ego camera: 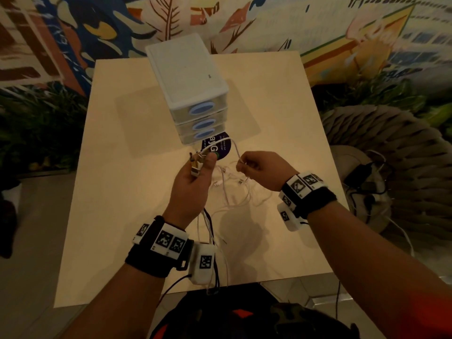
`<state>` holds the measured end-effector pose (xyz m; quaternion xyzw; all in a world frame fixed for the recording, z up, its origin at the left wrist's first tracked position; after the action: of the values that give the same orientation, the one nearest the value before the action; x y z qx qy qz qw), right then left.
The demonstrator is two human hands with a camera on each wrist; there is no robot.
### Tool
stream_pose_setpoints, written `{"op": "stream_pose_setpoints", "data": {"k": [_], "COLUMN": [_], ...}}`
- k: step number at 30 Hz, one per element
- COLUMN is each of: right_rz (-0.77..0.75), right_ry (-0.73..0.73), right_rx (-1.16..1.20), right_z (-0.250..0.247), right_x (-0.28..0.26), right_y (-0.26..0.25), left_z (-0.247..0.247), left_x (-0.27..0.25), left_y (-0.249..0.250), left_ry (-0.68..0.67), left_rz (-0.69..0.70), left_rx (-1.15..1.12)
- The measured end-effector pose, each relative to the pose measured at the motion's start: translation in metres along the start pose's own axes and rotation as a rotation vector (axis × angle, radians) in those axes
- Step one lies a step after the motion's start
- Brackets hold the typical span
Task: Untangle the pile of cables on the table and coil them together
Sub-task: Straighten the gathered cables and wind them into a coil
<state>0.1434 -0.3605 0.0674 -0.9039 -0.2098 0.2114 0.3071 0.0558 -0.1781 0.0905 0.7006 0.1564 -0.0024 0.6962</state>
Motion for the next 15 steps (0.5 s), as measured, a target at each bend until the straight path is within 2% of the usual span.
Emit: {"op": "stream_pose_setpoints", "data": {"k": [3, 6, 10, 15], "right_rz": [0.055, 0.078, 0.086, 0.071], "right_ry": [-0.056, -0.004, 0.100, 0.091], "right_rx": [0.021, 0.078, 0.031, 0.079], "right_z": [0.015, 0.018, 0.014, 0.012], "right_x": [0.005, 0.005, 0.004, 0.004], "right_y": [0.013, 0.015, 0.019, 0.025], "left_z": [0.000, 0.001, -0.001, 0.000], "left_x": [-0.005, -0.013, -0.023, -0.027], "left_y": [0.009, 0.018, 0.028, 0.038], "left_ry": [-0.030, -0.039, -0.010, -0.025], "left_rz": [0.014, 0.046, 0.075, 0.033], "left_rx": [-0.021, -0.033, -0.055, -0.054]}}
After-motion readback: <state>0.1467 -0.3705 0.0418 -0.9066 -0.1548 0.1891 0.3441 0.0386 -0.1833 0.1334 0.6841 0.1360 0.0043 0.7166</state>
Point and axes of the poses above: each hand's wrist, its own x-axis towards the middle knuckle, its own z-axis out of the palm, y = z × x, the point moved 4 cm from there along x, towards the middle knuckle
